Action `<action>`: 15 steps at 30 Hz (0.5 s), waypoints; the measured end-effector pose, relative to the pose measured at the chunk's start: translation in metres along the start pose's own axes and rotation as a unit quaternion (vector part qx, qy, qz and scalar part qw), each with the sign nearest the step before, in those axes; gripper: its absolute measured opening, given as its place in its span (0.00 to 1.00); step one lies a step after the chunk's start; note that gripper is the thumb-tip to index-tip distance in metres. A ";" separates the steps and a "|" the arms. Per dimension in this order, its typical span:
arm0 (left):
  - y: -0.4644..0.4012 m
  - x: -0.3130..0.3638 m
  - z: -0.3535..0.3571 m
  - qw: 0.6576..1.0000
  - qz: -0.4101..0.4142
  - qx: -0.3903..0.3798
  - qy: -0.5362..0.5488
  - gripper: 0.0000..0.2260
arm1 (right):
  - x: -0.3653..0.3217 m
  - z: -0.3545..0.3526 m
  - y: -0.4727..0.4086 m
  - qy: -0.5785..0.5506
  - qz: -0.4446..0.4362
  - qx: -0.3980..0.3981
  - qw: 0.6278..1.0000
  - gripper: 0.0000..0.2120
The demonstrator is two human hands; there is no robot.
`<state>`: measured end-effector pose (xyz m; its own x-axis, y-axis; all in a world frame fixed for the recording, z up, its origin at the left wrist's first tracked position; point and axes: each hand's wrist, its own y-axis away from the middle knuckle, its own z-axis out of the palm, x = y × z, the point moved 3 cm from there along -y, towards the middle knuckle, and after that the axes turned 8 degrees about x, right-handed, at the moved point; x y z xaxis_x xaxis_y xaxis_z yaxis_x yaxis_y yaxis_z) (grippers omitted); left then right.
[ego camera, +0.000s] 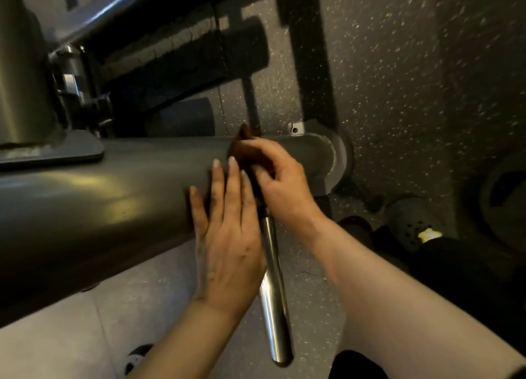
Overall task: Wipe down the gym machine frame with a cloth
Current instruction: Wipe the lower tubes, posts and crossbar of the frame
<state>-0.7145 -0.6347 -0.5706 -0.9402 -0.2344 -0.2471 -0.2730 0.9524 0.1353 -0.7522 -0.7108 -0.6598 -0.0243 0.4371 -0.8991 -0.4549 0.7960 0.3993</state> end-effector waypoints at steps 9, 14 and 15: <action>-0.035 0.039 0.046 0.987 0.078 -0.110 -0.091 0.29 | 0.088 -0.032 0.001 -0.129 0.177 0.112 0.969 0.16; -0.046 0.044 0.056 0.984 0.078 -0.116 -0.113 0.31 | 0.085 -0.029 -0.010 -0.157 0.076 0.063 0.983 0.17; -0.049 0.046 0.059 0.980 0.091 -0.127 -0.124 0.31 | 0.099 -0.034 -0.019 -0.155 0.090 0.075 0.981 0.17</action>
<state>-0.7319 -0.6803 -0.6455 -0.9086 0.0195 -0.4172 -0.1760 0.8879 0.4250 -0.7764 -0.6973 -0.7624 0.1900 0.6646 -0.7226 -0.3322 0.7362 0.5897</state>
